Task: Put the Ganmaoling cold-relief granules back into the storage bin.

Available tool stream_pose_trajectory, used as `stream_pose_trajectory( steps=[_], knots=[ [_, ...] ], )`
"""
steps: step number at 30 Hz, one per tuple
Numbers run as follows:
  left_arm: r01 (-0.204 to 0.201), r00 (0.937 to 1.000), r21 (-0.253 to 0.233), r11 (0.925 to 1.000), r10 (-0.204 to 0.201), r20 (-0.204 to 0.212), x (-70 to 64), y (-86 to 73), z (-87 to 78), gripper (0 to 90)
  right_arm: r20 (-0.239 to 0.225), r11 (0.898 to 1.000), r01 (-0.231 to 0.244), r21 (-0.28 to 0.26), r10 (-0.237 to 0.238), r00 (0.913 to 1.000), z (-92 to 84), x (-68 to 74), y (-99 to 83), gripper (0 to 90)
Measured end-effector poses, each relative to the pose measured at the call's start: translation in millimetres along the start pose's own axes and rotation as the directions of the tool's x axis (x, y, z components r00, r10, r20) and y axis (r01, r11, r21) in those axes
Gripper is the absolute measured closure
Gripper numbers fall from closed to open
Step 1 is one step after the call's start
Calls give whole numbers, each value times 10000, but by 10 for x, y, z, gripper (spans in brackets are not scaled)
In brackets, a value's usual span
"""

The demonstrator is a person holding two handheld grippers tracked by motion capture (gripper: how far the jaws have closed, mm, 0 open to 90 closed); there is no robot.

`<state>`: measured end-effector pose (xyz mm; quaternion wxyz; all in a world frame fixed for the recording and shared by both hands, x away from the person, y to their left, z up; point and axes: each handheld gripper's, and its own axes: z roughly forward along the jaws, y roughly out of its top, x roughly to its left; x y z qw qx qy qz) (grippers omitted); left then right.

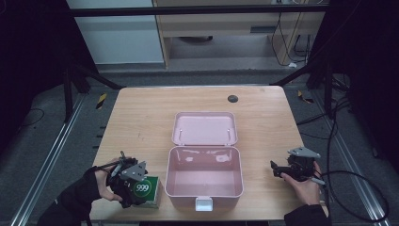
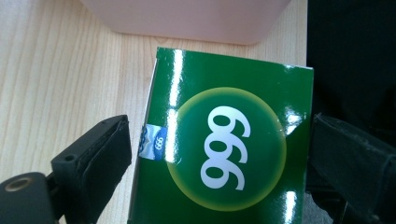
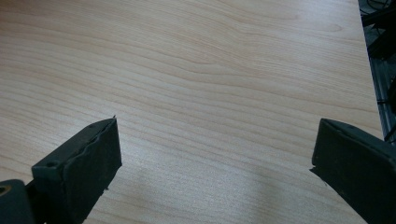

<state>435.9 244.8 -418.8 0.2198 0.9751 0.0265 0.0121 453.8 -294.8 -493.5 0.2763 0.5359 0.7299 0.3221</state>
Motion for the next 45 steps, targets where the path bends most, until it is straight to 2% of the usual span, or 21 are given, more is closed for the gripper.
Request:
stream_pose_trajectory(
  steps=[16, 28, 38, 45],
  knots=[
    [-37, 9995, 319, 9995, 27, 304, 37, -19, 174, 63, 16, 9999, 86, 88, -86, 10000, 16, 10, -3, 16],
    [78, 9985, 405, 9992, -100, 544, 60, -53, 288, 70, 15, 9997, 194, 116, -194, 9998, 23, 12, -4, 16],
    [-88, 9979, 484, 9988, 56, 651, 62, -44, 273, 117, 37, 9997, 195, 125, -196, 9998, 23, 11, -4, 16],
    [-34, 9981, 473, 9989, 5, 616, 64, -36, 255, 125, 40, 9997, 220, 129, -220, 9997, 24, 8, -4, 16]
  ],
)
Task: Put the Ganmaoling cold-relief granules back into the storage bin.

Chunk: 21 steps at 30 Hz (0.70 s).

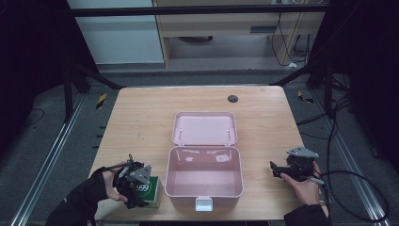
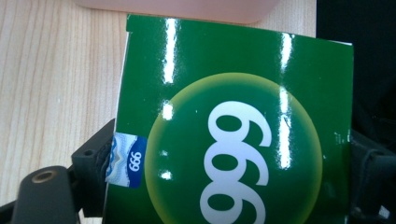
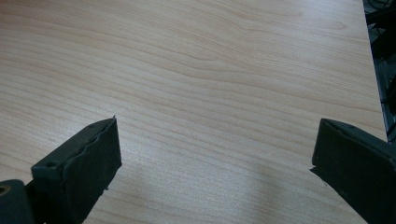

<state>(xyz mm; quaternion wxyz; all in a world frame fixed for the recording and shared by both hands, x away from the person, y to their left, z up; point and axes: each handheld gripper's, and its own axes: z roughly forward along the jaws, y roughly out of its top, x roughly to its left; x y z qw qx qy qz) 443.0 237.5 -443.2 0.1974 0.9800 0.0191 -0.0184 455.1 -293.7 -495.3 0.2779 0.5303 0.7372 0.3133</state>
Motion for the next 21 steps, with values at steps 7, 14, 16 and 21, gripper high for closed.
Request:
stream_pose_trajectory(
  steps=[7, 14, 16, 21],
  knots=[
    [162, 9997, -155, 9997, -165, -169, 3, 35, -109, 127, 2, 10000, -17, -6, 17, 10000, -2, 0, 0, 16],
    [25, 9990, -256, 9997, -36, -447, 12, 116, -281, 128, -3, 10000, -37, -11, 37, 10000, -6, -1, 1, 16],
    [7, 9986, -273, 9996, -21, -525, 13, 138, -339, 128, -2, 10000, -30, -8, 30, 10000, -5, -3, 1, 16],
    [63, 9982, -270, 9996, -79, -595, 13, 185, -464, 128, -5, 10000, -28, -3, 28, 10000, -6, -3, 1, 16]
  ],
)
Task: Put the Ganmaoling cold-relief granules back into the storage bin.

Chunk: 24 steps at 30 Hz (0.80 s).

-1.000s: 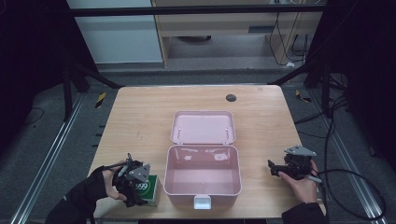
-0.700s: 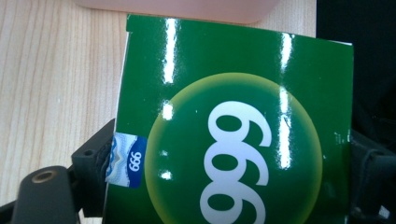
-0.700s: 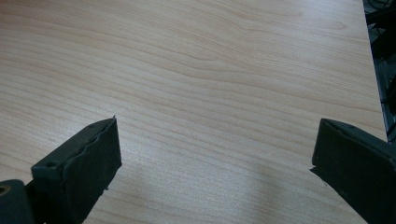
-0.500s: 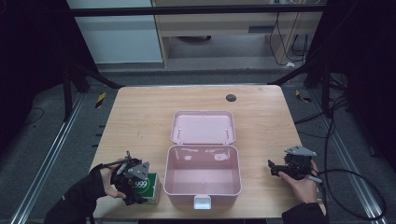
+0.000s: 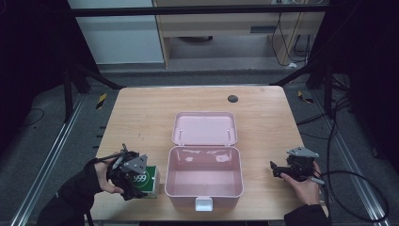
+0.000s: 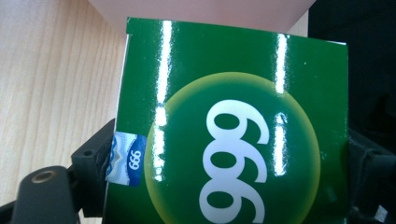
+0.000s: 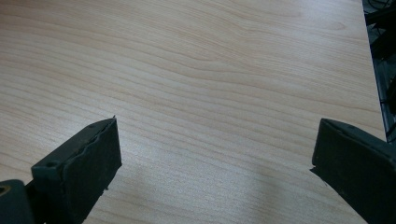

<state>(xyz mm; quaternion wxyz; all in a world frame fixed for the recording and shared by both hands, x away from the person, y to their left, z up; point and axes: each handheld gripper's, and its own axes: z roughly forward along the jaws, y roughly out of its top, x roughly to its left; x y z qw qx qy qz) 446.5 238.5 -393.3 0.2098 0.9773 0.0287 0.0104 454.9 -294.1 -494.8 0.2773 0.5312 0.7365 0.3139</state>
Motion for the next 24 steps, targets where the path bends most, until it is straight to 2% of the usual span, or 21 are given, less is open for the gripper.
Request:
stream_pose_trajectory(
  steps=[14, 24],
  knots=[
    [76, 9992, -222, 9997, -85, -387, 29, 115, -363, 130, -37, 10000, -9, -4, 9, 10000, 5, -5, -5, 16],
    [118, 9995, -268, 9996, -126, -300, 35, 198, -500, 132, -37, 10000, -4, 16, 4, 10000, 8, 1, -6, 16]
  ],
)
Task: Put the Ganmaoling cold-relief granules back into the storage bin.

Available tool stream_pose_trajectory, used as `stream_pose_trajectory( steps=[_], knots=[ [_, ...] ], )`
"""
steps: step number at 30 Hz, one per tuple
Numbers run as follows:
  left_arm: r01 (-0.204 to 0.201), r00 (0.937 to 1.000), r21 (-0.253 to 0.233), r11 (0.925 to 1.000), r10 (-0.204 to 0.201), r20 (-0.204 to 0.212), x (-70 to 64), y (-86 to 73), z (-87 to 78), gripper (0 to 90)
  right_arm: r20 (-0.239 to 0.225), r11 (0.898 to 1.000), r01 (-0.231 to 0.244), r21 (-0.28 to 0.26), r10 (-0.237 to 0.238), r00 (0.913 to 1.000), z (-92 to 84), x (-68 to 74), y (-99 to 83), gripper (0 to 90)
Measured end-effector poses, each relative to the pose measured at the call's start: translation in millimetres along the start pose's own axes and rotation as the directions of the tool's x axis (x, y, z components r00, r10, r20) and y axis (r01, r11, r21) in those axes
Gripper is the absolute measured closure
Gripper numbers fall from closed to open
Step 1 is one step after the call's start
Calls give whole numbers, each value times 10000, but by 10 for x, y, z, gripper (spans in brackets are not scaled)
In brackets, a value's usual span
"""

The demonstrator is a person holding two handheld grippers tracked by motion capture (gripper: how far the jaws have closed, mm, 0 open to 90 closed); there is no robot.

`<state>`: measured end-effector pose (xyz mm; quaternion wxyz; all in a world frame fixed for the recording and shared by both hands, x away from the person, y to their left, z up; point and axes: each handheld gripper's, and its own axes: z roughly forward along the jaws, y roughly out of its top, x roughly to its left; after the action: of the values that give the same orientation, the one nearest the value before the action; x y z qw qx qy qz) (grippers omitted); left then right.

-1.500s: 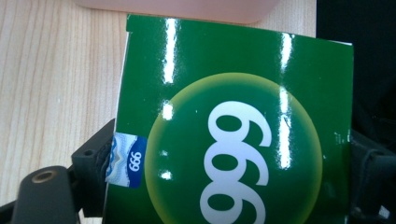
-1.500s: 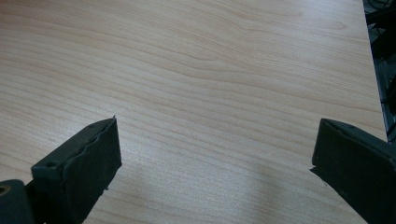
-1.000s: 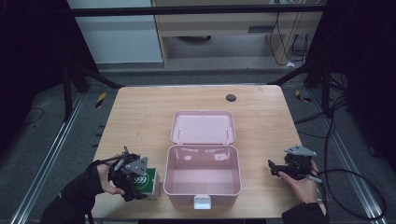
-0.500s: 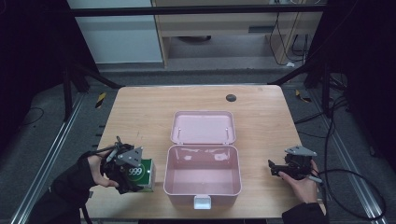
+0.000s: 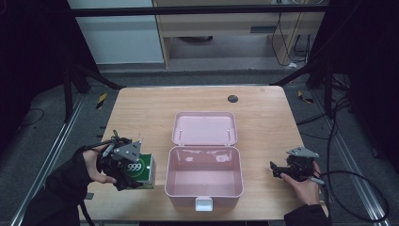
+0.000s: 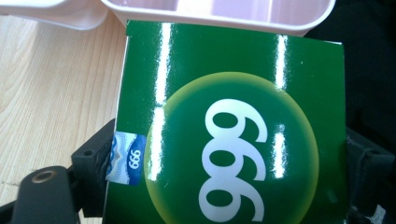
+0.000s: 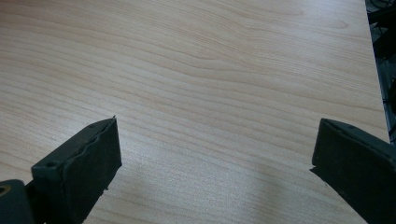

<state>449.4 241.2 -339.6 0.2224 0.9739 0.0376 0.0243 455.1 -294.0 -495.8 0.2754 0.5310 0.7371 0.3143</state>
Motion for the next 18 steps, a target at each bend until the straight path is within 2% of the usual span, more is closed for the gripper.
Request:
stream_pose_trajectory(
  steps=[7, 18],
  knots=[
    [3, 10000, -7, 10000, -3, 52, 11, 91, -55, 132, -13, 10000, -12, 23, 12, 10000, 0, 3, 0, 16],
    [-208, 9998, -39, 9998, 208, 6, 25, 280, -148, 134, -60, 10000, -44, -5, 44, 10000, 2, -4, -2, 16]
  ],
)
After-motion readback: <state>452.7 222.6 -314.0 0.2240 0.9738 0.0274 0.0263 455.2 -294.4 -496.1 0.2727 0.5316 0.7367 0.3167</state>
